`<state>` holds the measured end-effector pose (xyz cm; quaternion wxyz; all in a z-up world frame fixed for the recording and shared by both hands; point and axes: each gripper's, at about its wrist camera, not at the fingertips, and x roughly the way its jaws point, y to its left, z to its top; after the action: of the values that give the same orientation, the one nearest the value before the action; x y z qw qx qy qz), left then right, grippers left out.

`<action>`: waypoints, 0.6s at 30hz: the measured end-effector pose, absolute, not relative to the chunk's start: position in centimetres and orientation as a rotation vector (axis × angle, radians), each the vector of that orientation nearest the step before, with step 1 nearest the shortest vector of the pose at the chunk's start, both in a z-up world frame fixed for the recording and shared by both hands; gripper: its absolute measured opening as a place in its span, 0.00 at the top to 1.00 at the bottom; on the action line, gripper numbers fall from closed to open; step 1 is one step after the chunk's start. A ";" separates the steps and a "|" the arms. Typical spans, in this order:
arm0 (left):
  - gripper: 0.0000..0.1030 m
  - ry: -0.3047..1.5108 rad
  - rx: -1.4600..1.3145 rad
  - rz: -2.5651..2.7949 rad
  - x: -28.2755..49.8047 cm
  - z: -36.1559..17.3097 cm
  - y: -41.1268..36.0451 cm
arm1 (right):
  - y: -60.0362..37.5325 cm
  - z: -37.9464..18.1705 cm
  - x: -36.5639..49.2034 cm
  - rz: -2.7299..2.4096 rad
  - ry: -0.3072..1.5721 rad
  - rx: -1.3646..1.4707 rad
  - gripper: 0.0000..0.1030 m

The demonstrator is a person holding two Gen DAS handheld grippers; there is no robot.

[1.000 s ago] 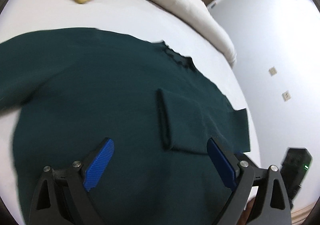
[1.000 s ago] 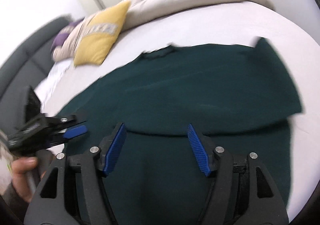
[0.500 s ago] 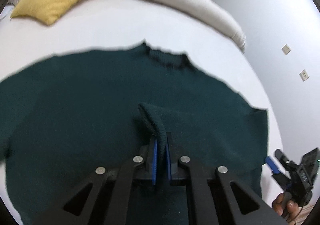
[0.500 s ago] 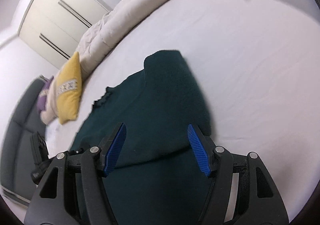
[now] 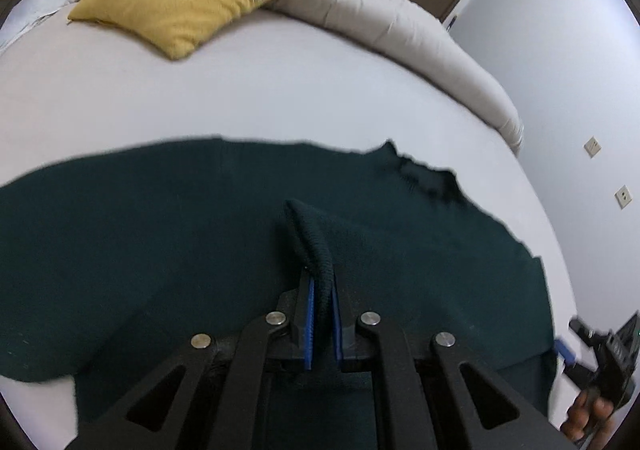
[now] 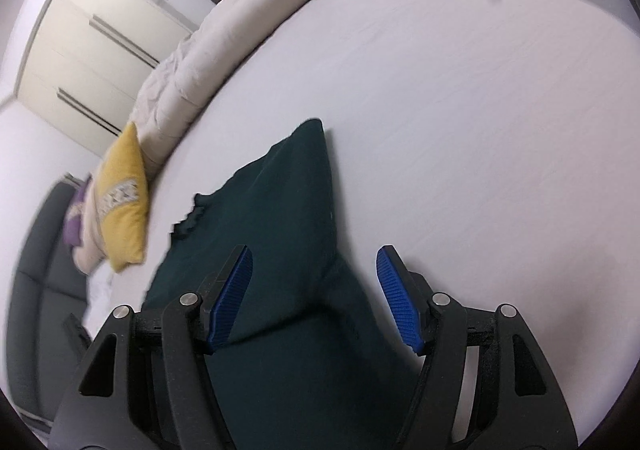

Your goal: Fold small clothes

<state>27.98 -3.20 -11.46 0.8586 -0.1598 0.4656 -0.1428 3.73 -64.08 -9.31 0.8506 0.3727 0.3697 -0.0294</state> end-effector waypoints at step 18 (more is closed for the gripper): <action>0.92 0.991 -0.364 -0.357 27.1 -11.9 -3.1 | -58.1 -7.7 2.4 -0.165 0.896 0.197 0.48</action>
<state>27.08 -3.09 -11.93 0.8488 -0.1728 0.4701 -0.1694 2.36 -58.12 -7.73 0.8934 0.0951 0.4319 -0.0796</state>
